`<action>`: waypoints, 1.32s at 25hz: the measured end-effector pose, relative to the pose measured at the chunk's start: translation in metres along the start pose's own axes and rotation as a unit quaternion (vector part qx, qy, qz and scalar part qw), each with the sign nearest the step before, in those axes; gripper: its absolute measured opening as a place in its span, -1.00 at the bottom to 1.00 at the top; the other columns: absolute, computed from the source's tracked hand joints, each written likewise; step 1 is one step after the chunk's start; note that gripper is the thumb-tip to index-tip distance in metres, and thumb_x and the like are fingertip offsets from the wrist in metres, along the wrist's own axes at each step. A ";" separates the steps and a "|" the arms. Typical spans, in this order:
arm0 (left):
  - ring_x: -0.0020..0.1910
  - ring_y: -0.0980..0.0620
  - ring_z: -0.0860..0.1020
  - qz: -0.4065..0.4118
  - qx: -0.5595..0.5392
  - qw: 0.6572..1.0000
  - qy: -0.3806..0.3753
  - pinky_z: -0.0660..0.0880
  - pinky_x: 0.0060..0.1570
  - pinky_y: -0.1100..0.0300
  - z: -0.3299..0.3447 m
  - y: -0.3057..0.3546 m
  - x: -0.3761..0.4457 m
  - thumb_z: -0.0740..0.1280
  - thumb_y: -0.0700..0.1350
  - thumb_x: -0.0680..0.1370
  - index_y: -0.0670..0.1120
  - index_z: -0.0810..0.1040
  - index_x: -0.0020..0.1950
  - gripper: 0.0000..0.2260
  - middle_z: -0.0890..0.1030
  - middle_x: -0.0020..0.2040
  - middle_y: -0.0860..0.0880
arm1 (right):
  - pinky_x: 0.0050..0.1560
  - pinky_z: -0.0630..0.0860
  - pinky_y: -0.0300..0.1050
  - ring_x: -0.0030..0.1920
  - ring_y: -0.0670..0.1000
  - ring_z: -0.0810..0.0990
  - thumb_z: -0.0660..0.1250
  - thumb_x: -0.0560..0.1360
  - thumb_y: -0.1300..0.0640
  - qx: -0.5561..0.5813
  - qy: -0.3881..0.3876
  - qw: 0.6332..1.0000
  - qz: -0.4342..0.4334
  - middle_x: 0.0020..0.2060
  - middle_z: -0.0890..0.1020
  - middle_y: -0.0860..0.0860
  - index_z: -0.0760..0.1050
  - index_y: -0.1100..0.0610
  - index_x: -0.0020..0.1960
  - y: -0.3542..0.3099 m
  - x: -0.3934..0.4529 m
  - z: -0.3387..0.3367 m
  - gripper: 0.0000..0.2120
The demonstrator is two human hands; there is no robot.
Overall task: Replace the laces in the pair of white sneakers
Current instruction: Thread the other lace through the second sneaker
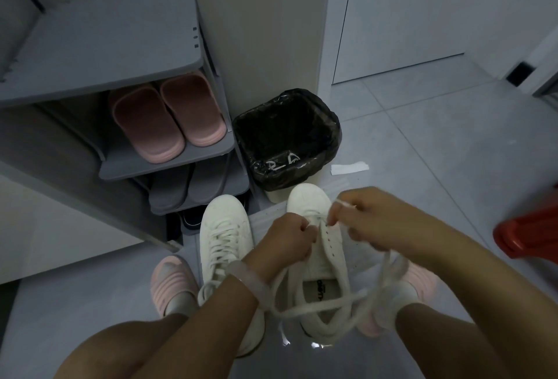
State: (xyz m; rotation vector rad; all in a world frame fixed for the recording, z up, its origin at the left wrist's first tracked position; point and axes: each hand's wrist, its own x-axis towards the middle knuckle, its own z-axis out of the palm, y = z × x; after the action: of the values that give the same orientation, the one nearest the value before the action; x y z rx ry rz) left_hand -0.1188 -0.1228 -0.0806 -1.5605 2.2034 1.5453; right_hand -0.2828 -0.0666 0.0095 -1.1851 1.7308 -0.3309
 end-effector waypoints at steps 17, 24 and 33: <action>-0.12 0.02 0.38 0.017 0.071 0.995 0.067 0.36 -0.08 0.16 0.013 -0.025 -0.007 0.13 -0.02 0.60 -0.06 0.28 -0.03 -0.87 0.36 0.00 -0.06 | -0.36 0.21 -0.25 -0.39 -0.10 0.28 0.10 0.58 0.14 0.008 0.048 0.999 0.015 -0.41 0.33 -0.02 0.21 0.10 -0.38 0.024 0.052 0.100 -0.65; -0.11 0.02 0.38 0.019 0.089 0.995 0.043 0.34 -0.07 0.17 0.012 -0.024 -0.002 0.12 -0.03 0.61 -0.07 0.26 -0.05 -0.87 0.33 0.03 -0.07 | -0.33 0.29 -0.25 -0.40 -0.11 0.32 0.10 0.59 0.16 0.081 0.009 0.997 0.009 -0.41 0.37 -0.01 0.27 0.11 -0.36 0.030 0.049 0.095 -0.67; 0.04 -0.04 0.48 0.139 0.131 0.975 0.114 0.43 0.06 0.14 0.008 -0.013 -0.002 0.14 -0.12 0.59 -0.06 0.49 0.25 -0.74 0.40 0.11 -0.06 | -0.26 0.35 -0.21 -0.19 0.03 0.52 0.22 0.55 0.10 -0.144 0.209 0.966 -0.054 -0.16 0.58 0.07 0.47 0.11 0.00 0.048 0.066 0.057 -0.89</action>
State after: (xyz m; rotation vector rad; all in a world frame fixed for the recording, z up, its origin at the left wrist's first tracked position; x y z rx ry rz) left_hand -0.1118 -0.1157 -0.0927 -1.4637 2.7178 1.1072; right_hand -0.2658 -0.0811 -0.0879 -1.5044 2.1357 -0.4290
